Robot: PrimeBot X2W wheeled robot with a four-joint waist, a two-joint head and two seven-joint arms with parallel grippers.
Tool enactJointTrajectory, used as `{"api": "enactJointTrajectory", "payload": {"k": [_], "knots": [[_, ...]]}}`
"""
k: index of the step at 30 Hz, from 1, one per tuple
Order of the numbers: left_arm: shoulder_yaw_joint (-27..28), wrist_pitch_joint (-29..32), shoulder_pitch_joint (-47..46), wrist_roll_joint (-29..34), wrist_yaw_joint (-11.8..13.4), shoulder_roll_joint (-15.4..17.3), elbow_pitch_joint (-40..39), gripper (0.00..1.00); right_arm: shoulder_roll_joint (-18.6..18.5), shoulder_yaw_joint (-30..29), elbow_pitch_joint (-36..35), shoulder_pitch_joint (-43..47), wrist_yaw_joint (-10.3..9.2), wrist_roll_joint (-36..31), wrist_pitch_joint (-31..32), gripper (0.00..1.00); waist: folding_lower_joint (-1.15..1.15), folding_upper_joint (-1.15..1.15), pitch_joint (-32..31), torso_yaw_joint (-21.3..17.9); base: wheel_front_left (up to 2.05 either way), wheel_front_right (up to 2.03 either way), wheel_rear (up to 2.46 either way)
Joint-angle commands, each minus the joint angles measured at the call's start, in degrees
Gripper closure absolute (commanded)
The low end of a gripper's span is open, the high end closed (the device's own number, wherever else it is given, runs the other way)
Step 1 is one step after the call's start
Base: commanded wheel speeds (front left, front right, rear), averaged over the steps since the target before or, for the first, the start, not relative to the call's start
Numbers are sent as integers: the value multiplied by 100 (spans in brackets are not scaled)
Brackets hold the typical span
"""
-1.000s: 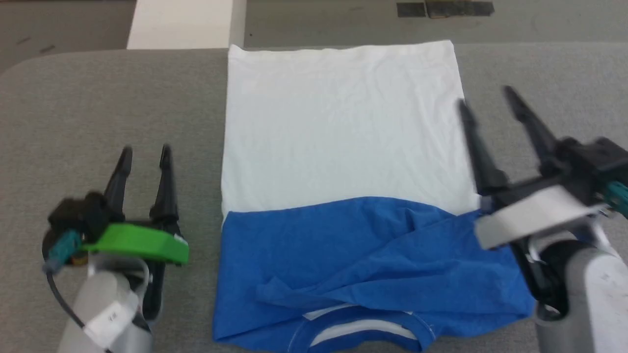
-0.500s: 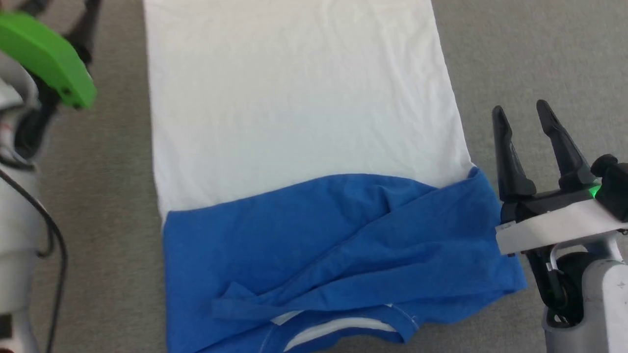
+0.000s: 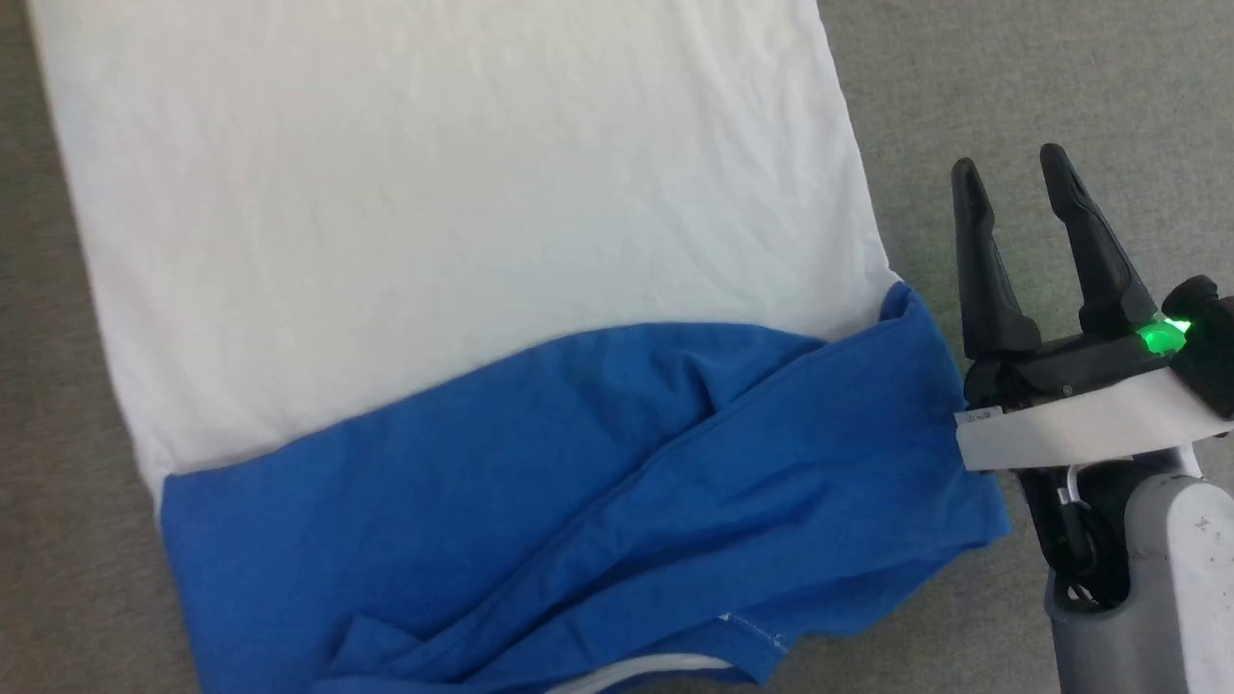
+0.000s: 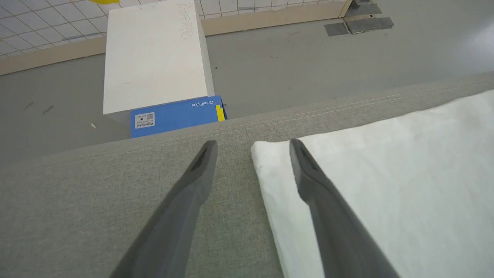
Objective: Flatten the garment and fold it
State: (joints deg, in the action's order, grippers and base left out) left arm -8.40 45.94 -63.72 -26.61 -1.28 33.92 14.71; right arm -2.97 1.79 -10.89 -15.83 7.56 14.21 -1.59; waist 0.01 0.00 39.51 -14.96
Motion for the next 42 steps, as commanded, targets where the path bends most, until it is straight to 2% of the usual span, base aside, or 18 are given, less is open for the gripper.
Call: {"api": "enactJointTrajectory", "payload": {"k": [1,15,17,18,23,29,36,39,40,42], "knots": [[-26,85,-116,88,78,97,24,0,9,23,-11,-103,-8,25,-57,0,-1,0,331,-300,0,0,0],[-258,825,-120,538,597,373,-3,0,9,84,-58,-123,-8,23,-52,0,-1,0,378,-326,0,0,0],[-296,812,-123,589,607,399,-68,53,9,80,-61,-155,-8,-6,-7,0,-1,0,381,-322,0,0,0],[-314,791,-125,589,587,398,-99,100,9,84,-63,-197,-8,-57,37,0,-1,0,381,-317,0,0,0],[-398,688,-177,539,460,352,-153,100,9,167,-148,-884,-8,-410,419,0,-1,0,394,-281,0,0,0],[-499,541,-320,463,326,223,-93,100,9,391,345,-2640,-8,-508,1331,0,-1,0,457,-148,0,0,0],[-724,212,-564,374,147,-167,29,100,9,1,2397,-4773,-8,-96,2348,0,-1,0,542,306,0,0,0],[-867,17,-734,361,26,-379,84,100,9,-255,3302,-5394,-8,-273,2800,0,-1,0,583,583,0,0,0],[-968,-154,-895,340,-54,-572,111,100,9,-468,3928,-5831,-8,-559,3187,0,-1,0,634,823,0,0,0],[-1017,-231,-962,318,-87,-676,130,100,9,-589,4226,-6025,-8,-806,3440,0,-1,0,664,962,0,0,0]]}}
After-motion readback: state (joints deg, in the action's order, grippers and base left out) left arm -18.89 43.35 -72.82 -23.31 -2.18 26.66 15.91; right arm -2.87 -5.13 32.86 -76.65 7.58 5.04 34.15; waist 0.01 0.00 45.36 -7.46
